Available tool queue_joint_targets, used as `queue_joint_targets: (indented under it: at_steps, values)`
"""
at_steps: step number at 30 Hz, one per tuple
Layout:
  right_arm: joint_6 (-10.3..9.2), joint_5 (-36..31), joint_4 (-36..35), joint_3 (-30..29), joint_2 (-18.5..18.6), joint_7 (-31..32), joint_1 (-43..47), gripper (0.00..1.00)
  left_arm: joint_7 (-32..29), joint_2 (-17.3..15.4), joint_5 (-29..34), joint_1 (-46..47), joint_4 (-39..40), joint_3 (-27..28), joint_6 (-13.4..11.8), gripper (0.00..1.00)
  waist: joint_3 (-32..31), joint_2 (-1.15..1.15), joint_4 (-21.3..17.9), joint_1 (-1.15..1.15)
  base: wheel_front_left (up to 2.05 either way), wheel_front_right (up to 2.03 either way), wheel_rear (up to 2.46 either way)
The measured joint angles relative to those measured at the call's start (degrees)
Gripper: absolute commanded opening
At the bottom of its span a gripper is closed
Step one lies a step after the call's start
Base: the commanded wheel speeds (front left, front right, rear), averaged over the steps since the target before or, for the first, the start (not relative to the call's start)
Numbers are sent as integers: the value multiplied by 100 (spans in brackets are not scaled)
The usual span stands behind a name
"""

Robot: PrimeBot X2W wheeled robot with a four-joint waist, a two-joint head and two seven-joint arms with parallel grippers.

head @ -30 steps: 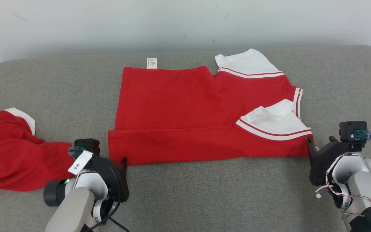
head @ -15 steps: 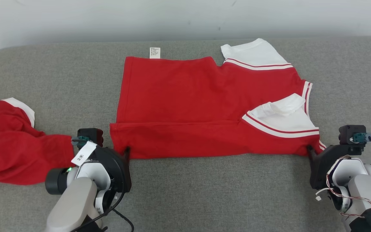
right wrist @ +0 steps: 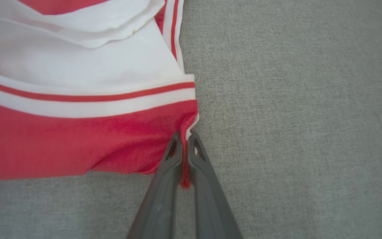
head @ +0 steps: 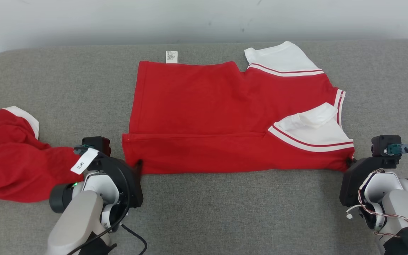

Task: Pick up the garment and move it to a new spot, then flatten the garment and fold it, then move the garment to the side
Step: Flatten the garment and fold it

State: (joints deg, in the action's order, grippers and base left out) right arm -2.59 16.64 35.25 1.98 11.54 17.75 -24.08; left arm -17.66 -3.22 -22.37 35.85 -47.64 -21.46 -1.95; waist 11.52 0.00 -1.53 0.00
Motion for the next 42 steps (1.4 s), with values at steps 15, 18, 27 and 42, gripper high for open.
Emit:
queue_joint_targets:
  at_steps: [15, 18, 27, 42]
  values:
    - [163, 417, -237, -242, -20, -69, 153, 0, -198, 48, -492, -65, -87, 122, 428, 0, -214, 1, -14, 0, 0, 0, 0]
    - [313, 605, -459, -303, -71, -79, 407, 0, -197, 88, -635, -189, -58, 209, 520, 0, -334, 1, -6, 0, 0, 0, 0]
    - [463, 750, -1523, -432, -1, -63, 1552, 0, -136, 63, -806, -825, 428, 200, 713, 0, -790, 0, -11, 0, 0, 0, 0]
    - [204, 1002, -3232, -862, 98, 417, 3237, 0, -181, -336, -843, -2257, 1640, 31, 803, 0, -1240, 0, 18, 0, 0, 0, 0]
